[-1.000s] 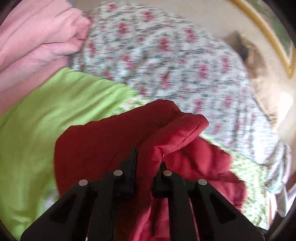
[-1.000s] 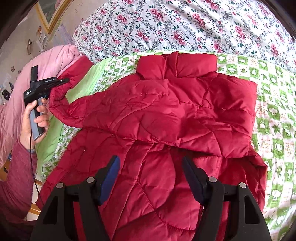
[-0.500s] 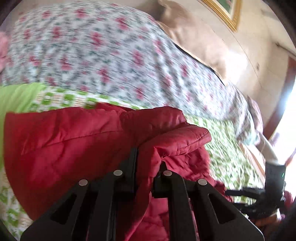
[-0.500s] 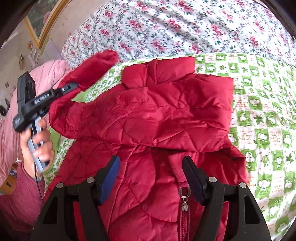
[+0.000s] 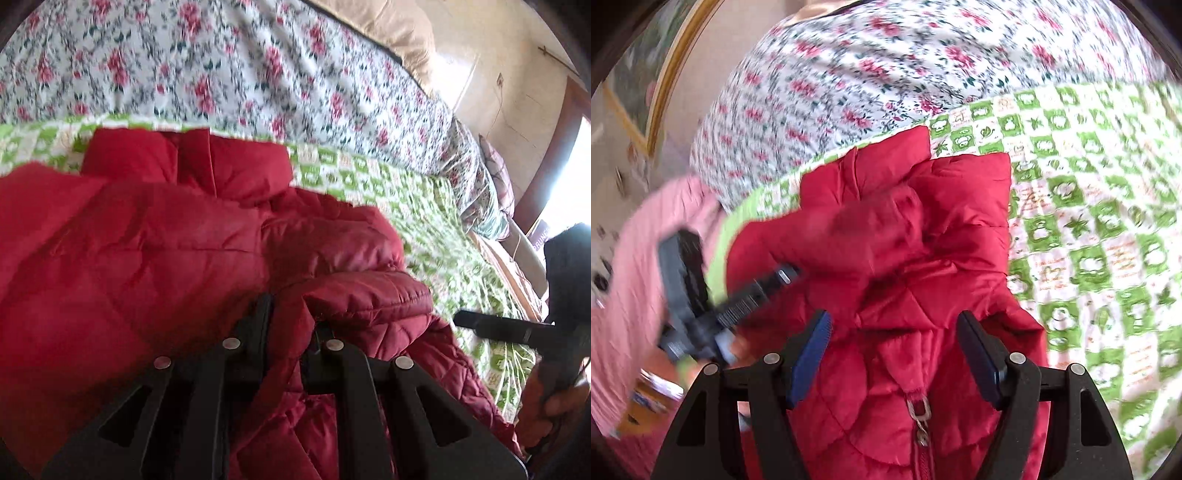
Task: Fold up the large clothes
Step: 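Fold the held sleeve across the jacket back toward the right tool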
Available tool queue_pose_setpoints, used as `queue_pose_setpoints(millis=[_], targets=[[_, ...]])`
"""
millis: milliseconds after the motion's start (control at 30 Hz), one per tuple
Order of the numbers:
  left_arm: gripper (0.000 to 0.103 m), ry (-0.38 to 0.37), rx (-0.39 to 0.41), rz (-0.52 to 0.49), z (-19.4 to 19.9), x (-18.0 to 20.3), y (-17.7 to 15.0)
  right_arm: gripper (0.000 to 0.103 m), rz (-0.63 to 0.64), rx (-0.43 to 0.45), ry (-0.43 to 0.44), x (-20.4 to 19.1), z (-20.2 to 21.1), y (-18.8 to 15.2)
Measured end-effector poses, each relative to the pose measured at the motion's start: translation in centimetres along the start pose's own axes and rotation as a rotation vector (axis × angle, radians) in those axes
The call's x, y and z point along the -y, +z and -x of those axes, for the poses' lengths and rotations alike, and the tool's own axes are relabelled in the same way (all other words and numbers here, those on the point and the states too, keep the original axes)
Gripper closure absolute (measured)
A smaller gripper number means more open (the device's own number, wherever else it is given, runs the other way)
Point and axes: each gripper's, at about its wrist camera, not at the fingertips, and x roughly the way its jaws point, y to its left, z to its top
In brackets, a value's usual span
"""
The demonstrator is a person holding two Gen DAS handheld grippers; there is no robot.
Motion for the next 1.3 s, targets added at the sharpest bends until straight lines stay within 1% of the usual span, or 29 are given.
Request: queue_pose_setpoints(millis=[167, 200, 267, 300, 333, 367, 400, 433, 467, 533, 600, 633, 667, 700, 733, 800, 833, 933, 967, 1033, 1067, 1133, 1167, 1233, 1300], targets=[[0.094, -0.019, 0.001, 0.024, -0.1, -0.1, -0.3, 0.03, -0.16, -0.005, 0.168, 2.2, -2.4, 2.5], [0.094, -0.027, 0.0, 0.031, -0.1, -0.1, -0.3, 0.03, -0.191, -0.003, 0.187, 2.6, -2.9, 2.8], [0.094, -0.039, -0.001, 0.039, -0.3, -0.2, -0.3, 0.03, -0.256, -0.01, 0.196, 3.4, -4.5, 3.5], [0.094, -0.043, -0.002, 0.042, -0.3, -0.2, -0.4, 0.031, -0.285, -0.029, 0.2, 3.8, -5.5, 3.8], [0.094, -0.039, -0.004, 0.04, -0.3, -0.2, -0.4, 0.033, -0.303, -0.047, 0.209, 3.9, -6.3, 4.0], [0.094, -0.034, -0.008, 0.037, -0.5, -0.1, -0.4, 0.041, -0.321, -0.067, 0.226, 4.1, -7.2, 3.9], [0.094, -0.028, -0.018, 0.034, -0.5, -0.1, -0.4, 0.052, -0.334, -0.08, 0.232, 4.3, -8.0, 3.8], [0.09, -0.025, -0.03, 0.033, -0.6, -0.1, -0.5, 0.081, -0.336, -0.09, 0.228, 4.3, -8.5, 3.9], [0.088, -0.031, -0.056, 0.034, -0.6, -0.1, -0.6, 0.088, -0.342, -0.097, 0.224, 4.4, -8.7, 3.7], [0.086, -0.058, -0.089, 0.024, 0.1, 0.0, -0.9, 0.093, -0.354, -0.076, 0.226, 4.5, -8.6, 3.6], [0.079, -0.065, -0.093, 0.0, 1.3, 0.3, -1.3, 0.095, -0.325, -0.058, 0.22, 4.0, -8.0, 3.7], [0.069, -0.069, -0.087, -0.012, 2.1, 0.4, -1.5, 0.096, -0.313, -0.052, 0.214, 3.8, -7.7, 3.9], [0.057, -0.079, -0.081, -0.021, 3.3, 0.5, -1.8, 0.097, -0.294, -0.042, 0.2, 3.4, -7.4, 4.0], [0.052, -0.089, -0.076, -0.026, 4.2, 0.5, -2.0, 0.097, -0.28, -0.027, 0.187, 3.0, -7.0, 4.2], [0.049, -0.094, -0.071, -0.028, 4.9, 0.4, -2.1, 0.098, -0.271, -0.013, 0.173, 2.9, -6.7, 4.5], [0.049, -0.089, -0.061, -0.025, 6.5, -0.1, -2.1, 0.098, -0.252, 0.026, 0.154, 2.5, -5.6, 5.1], [0.048, -0.085, -0.044, -0.023, 7.4, -0.5, -2.0, 0.098, -0.248, 0.041, 0.154, 2.5, -5.2, 5.2], [0.048, 0.009, 0.035, -0.007, 9.9, -2.5, -1.0, 0.099, -0.212, 0.084, 0.144, 1.9, -3.2, 5.6], [0.048, 0.054, 0.069, 0.01, 10.7, -3.6, -0.4, 0.099, -0.191, 0.099, 0.135, 1.6, -2.3, 5.6], [0.049, 0.137, 0.102, 0.055, 11.2, -6.0, 0.6, 0.099, -0.159, 0.127, 0.118, 1.2, -0.8, 5.5], [0.049, 0.156, 0.105, 0.073, 11.0, -7.0, 0.8, 0.099, -0.144, 0.143, 0.103, 1.0, -0.2, 5.4], [0.049, 0.182, 0.087, 0.096, 9.9, -8.9, 1.2, 0.099, -0.113, 0.167, 0.064, 0.6, 0.5, 5.2], [0.05, 0.203, 0.062, 0.094, 8.8, -9.8, 1.2, 0.099, -0.104, 0.163, 0.043, 0.7, 0.3, 5.2], [0.05, 0.235, 0.014, 0.078, 7.0, -10.7, 1.1, 0.099, -0.096, 0.131, -0.005, 1.3, -0.9, 4.9], [0.05, 0.257, -0.036, 0.053, 5.3, -11.4, 0.4, 0.099, -0.069, 0.087, -0.072, 2.0, -3.0, 4.6]])
